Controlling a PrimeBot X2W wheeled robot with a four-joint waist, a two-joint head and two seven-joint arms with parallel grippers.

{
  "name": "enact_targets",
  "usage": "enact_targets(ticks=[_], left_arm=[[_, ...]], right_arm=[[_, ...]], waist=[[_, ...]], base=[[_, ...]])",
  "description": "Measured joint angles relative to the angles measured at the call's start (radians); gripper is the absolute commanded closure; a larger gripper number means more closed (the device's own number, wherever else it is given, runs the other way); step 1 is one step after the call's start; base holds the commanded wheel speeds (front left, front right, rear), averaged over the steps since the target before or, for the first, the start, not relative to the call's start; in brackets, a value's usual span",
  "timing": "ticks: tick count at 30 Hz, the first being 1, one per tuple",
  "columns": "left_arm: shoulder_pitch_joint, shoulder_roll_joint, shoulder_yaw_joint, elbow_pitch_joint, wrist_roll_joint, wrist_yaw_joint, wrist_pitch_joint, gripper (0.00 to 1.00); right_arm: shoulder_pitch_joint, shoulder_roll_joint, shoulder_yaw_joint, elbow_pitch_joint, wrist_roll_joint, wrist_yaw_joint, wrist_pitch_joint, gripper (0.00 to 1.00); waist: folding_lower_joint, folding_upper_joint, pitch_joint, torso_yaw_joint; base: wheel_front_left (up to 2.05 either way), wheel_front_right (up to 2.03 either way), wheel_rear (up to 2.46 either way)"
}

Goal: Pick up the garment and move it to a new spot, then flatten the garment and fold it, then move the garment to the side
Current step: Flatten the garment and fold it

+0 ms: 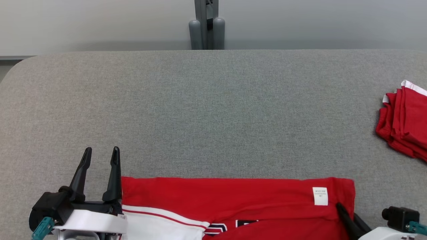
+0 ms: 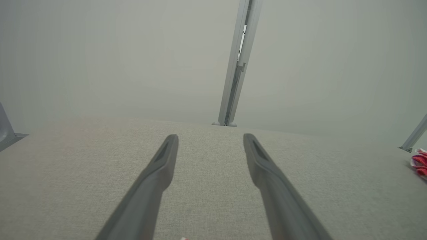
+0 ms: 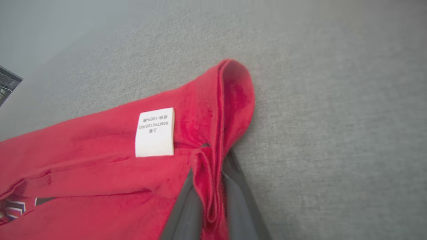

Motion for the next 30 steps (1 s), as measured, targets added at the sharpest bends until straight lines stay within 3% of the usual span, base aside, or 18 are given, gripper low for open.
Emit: enact_targets(ticks=[11, 17, 24, 30], left_arm=[[-0.005, 0.000, -0.012, 0.012, 0.000, 0.000, 0.000, 0.00], [-0.005, -0.001, -0.012, 0.019, -0.002, 0.000, 0.000, 0.00], [0.007, -0.001, -0.011, 0.036, -0.002, 0.000, 0.000, 0.00], [0.021, -0.002, -0.012, 0.051, -0.002, 0.000, 0.000, 0.00]], right_arm=[[-0.083, -0.140, -0.145, 0.075, -0.021, -0.001, 0.016, 1.00], [-0.095, -0.181, -0.152, 0.078, -0.033, -0.002, 0.052, 1.00], [-0.060, -0.202, -0.107, -0.023, 0.004, -0.003, 0.148, 1.00], [0.021, -0.180, -0.112, -0.201, 0.087, -0.003, 0.282, 1.00]], waist=[[0.0000, 0.0000, -0.002, 0.009], [0.0000, 0.0000, -0.015, 0.013], [-0.0001, 0.0000, -0.045, 0.002], [0.0000, 0.0000, -0.070, -0.018]], base=[[0.00, 0.00, 0.00], [0.00, 0.00, 0.00], [0.00, 0.00, 0.00], [0.00, 0.00, 0.00]])
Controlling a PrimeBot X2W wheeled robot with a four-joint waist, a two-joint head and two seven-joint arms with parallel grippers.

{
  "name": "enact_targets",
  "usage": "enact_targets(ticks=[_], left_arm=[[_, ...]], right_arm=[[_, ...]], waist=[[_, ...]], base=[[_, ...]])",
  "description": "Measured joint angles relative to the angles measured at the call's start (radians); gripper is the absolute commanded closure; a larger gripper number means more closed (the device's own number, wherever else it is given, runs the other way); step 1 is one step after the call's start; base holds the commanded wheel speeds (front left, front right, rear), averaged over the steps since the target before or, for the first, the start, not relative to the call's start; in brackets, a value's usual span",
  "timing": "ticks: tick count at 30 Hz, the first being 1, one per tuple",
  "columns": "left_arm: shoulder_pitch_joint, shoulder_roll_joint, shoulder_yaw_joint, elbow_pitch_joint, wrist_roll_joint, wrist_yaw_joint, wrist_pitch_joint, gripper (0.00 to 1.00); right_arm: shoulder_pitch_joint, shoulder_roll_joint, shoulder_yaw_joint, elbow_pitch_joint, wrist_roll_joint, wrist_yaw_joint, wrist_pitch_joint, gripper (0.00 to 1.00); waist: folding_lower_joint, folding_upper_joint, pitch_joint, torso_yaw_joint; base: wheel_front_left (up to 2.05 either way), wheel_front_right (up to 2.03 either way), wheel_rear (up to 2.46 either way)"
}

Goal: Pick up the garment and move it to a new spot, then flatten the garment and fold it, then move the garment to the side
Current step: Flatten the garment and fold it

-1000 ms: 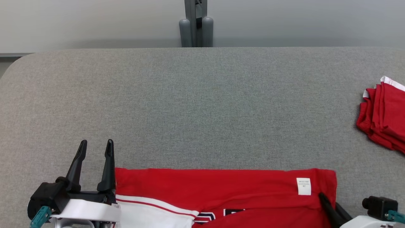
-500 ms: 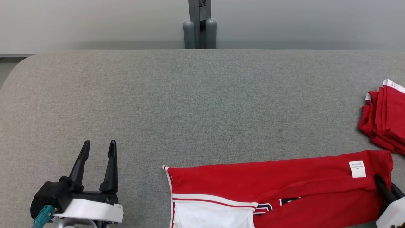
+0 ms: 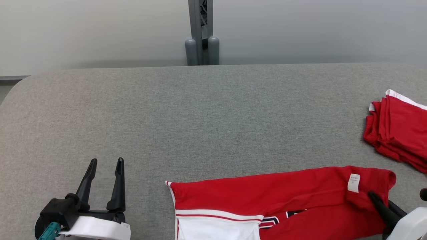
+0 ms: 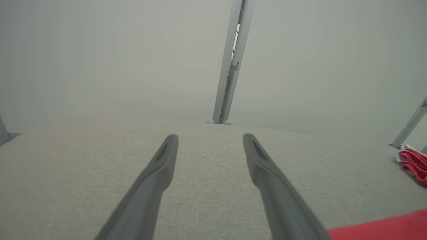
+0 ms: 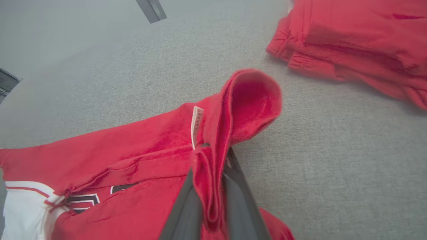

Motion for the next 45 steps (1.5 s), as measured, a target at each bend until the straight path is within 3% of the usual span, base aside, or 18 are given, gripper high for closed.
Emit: enact_targets(ticks=[11, 18, 23, 33, 45], left_arm=[[-0.003, -0.002, -0.002, 0.016, -0.003, 0.000, 0.000, 0.00], [-0.016, -0.003, 0.001, 0.020, -0.015, 0.000, 0.000, 0.00], [-0.023, -0.003, 0.000, 0.024, -0.025, 0.000, 0.000, 0.00], [-0.032, -0.003, -0.007, 0.033, -0.049, 0.000, 0.000, 0.00], [-0.048, -0.003, -0.021, 0.039, -0.062, 0.000, 0.000, 0.00]], right_arm=[[0.092, 0.126, 0.017, -0.304, 0.095, 0.000, 0.261, 1.00], [0.122, 0.234, 0.071, -0.399, 0.151, 0.000, 0.385, 1.00], [0.131, 0.272, 0.106, -0.431, 0.201, 0.000, 0.447, 1.00], [0.124, 0.281, 0.188, -0.405, 0.410, 0.000, 0.396, 1.00], [-0.029, 0.282, 0.304, -0.211, 0.368, 0.000, 0.286, 1.00]], waist=[[0.0000, 0.0000, -0.001, -0.017], [0.0000, 0.0000, 0.013, -0.006], [0.0000, 0.0000, 0.022, 0.007], [0.0000, 0.0000, 0.029, 0.039], [0.0000, 0.0001, 0.060, 0.089]], base=[[0.00, 0.00, 0.00], [0.00, 0.00, 0.00], [0.00, 0.00, 0.00], [0.00, 0.00, 0.00], [0.00, 0.00, 0.00]])
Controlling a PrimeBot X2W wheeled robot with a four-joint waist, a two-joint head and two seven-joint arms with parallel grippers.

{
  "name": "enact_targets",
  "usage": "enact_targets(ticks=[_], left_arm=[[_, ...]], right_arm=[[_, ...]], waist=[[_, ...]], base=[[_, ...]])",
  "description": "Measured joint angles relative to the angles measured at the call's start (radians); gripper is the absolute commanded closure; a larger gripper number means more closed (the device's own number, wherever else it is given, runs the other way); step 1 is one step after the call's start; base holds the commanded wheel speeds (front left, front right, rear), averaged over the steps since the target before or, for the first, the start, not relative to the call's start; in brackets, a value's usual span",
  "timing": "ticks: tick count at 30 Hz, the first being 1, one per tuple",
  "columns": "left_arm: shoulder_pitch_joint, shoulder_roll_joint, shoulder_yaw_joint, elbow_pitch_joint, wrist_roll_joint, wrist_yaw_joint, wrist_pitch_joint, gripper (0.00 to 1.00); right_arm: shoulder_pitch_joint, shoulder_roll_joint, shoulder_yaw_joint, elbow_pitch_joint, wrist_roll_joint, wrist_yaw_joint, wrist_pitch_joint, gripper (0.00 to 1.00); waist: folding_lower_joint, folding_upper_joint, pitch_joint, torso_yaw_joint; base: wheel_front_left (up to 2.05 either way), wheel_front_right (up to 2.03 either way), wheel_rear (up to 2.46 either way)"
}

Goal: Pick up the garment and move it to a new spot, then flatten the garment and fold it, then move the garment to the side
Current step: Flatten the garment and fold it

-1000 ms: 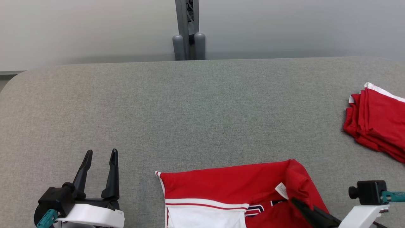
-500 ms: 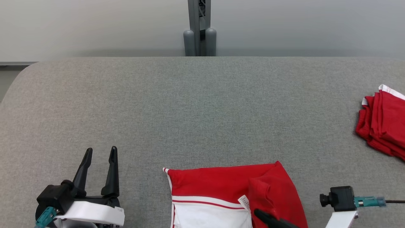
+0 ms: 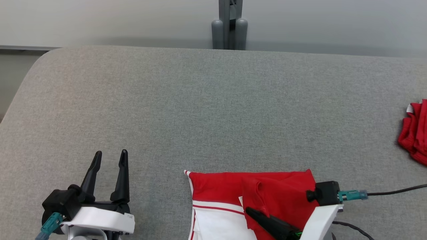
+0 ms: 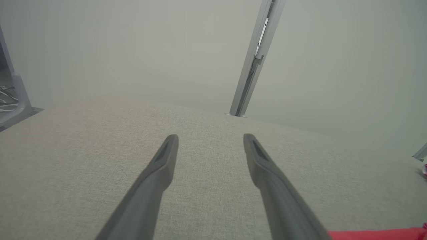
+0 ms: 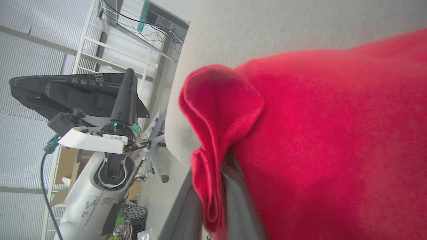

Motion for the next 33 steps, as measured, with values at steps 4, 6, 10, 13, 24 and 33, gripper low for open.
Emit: enact_targets(ticks=[4, 6, 10, 13, 24, 33], left_arm=[[-0.012, 0.000, -0.007, 0.007, -0.002, 0.000, 0.000, 0.00], [-0.015, 0.000, -0.011, 0.008, -0.003, 0.000, 0.000, 0.00], [-0.021, 0.000, -0.022, 0.013, -0.010, 0.000, 0.000, 0.00], [-0.021, 0.000, -0.026, 0.018, -0.012, 0.000, 0.000, 0.00], [-0.021, 0.000, -0.028, 0.026, -0.018, 0.000, 0.000, 0.00], [-0.021, 0.000, -0.035, 0.031, -0.023, 0.000, 0.000, 0.00]], right_arm=[[-0.043, 0.000, 0.038, 0.064, -0.033, 0.000, -0.010, 1.00], [-0.057, 0.000, 0.054, 0.086, -0.035, 0.000, -0.019, 1.00], [-0.088, 0.001, 0.077, 0.138, -0.048, 0.000, -0.045, 1.00], [-0.106, 0.001, 0.086, 0.173, -0.052, 0.000, -0.057, 1.00], [-0.142, 0.001, 0.115, 0.224, -0.067, 0.000, -0.088, 0.00], [-0.162, 0.001, 0.184, 0.235, -0.056, 0.000, -0.086, 0.00]], waist=[[0.0000, 0.0000, 0.014, 0.022], [0.0000, 0.0000, 0.021, 0.034], [0.0000, 0.0000, 0.037, 0.062], [0.0000, 0.0000, 0.040, 0.077], [0.0000, -0.0001, 0.030, 0.105], [0.0000, 0.0000, 0.028, 0.122]], base=[[0.00, 0.00, 0.00], [0.00, 0.00, 0.00], [0.00, 0.00, 0.00], [0.00, 0.00, 0.00], [0.00, 0.00, 0.00], [0.00, 0.00, 0.00]])
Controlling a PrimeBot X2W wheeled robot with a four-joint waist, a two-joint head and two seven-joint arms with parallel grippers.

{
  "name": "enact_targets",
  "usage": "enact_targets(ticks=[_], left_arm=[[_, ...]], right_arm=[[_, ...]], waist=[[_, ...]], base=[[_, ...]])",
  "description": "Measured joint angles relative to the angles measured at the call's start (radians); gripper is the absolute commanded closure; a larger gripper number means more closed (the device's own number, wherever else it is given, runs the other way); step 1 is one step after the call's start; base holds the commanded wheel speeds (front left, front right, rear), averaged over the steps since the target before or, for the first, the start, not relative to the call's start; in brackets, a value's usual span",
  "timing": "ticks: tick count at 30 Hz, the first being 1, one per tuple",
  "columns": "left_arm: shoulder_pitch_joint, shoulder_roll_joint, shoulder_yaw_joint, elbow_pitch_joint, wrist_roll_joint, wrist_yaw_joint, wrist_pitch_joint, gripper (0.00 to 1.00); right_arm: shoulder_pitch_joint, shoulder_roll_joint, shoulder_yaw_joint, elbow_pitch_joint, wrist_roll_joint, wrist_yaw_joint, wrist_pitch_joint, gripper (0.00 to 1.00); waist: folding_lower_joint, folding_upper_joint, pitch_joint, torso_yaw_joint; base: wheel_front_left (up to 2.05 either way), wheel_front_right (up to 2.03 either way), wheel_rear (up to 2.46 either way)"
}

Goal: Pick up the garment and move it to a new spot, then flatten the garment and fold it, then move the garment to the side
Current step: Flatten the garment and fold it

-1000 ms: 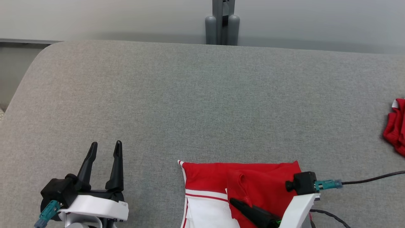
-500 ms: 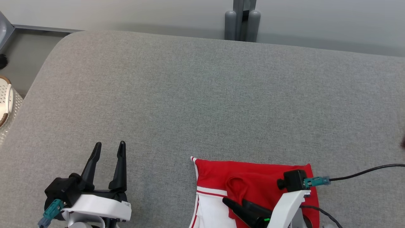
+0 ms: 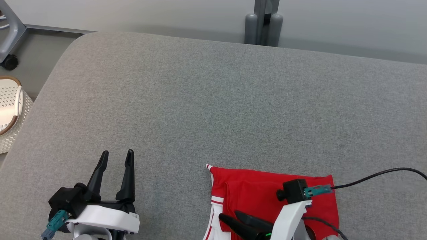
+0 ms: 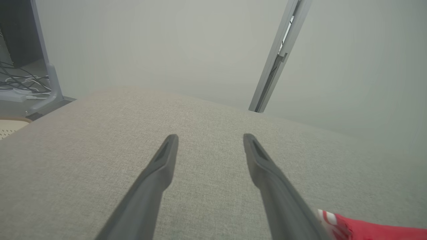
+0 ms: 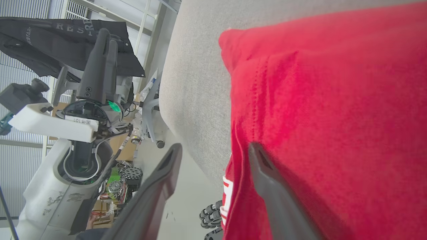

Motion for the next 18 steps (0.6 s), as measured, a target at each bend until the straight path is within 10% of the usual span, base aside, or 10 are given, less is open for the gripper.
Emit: enact_targets(ticks=[18], left_arm=[[0.014, 0.000, 0.001, -0.037, 0.005, 0.000, 0.000, 0.00]], right_arm=[[-0.041, -0.005, -0.166, -0.082, -0.194, 0.000, -0.165, 0.00]], waist=[[0.0000, 0.0000, -0.085, -0.032]], base=[[0.00, 0.00, 0.00]])
